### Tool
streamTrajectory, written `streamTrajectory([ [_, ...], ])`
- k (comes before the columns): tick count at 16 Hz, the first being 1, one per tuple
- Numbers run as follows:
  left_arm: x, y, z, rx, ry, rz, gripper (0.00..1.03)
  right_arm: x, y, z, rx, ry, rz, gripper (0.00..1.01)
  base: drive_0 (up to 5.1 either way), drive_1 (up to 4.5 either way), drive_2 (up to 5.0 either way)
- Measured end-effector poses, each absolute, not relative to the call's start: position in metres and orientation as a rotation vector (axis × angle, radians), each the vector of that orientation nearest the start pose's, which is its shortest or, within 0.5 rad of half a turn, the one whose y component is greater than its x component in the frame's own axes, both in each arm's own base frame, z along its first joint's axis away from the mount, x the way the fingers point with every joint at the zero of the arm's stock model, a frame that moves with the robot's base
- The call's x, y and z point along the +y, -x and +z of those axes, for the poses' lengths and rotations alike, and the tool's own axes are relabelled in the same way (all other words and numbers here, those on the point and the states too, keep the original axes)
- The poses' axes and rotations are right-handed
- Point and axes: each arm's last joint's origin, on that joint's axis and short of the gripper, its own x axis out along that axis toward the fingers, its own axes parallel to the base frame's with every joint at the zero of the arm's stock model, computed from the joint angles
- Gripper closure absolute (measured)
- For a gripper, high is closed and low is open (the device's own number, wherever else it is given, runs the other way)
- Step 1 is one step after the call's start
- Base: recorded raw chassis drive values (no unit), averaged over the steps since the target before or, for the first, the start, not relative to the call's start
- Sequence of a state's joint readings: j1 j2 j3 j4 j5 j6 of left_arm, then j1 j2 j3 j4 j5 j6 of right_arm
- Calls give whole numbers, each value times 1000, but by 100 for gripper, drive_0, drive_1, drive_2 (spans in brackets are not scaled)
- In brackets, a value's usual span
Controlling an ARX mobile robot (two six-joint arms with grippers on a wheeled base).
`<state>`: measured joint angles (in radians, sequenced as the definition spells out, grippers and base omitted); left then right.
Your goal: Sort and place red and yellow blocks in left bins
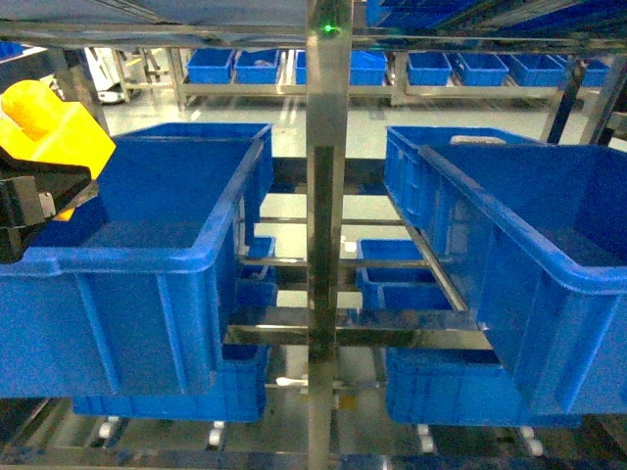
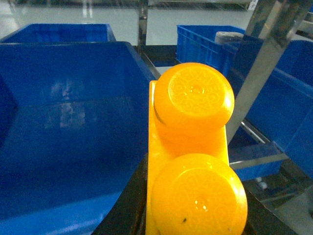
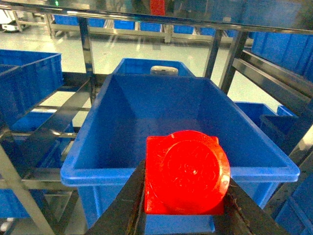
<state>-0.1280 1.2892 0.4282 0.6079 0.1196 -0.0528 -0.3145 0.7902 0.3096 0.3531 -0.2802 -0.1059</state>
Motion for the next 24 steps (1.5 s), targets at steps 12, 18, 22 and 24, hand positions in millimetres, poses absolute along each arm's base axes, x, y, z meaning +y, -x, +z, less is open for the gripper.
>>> streamTrajectory([
  [12, -34, -243, 186, 264, 52, -236, 77, -46, -168, 219, 122, 69, -28, 72, 1, 106, -105],
  [18, -34, -243, 186, 262, 52, -236, 77, -52, -174, 207, 184, 82, -29, 72, 0, 0, 0],
  [22, -34, -243, 186, 262, 52, -236, 77, -61, -194, 183, 259, 80, -29, 72, 0, 0, 0],
  [24, -34, -243, 186, 262, 51, -236, 77, -70, -210, 170, 301, 74, -45, 72, 0, 0, 0],
])
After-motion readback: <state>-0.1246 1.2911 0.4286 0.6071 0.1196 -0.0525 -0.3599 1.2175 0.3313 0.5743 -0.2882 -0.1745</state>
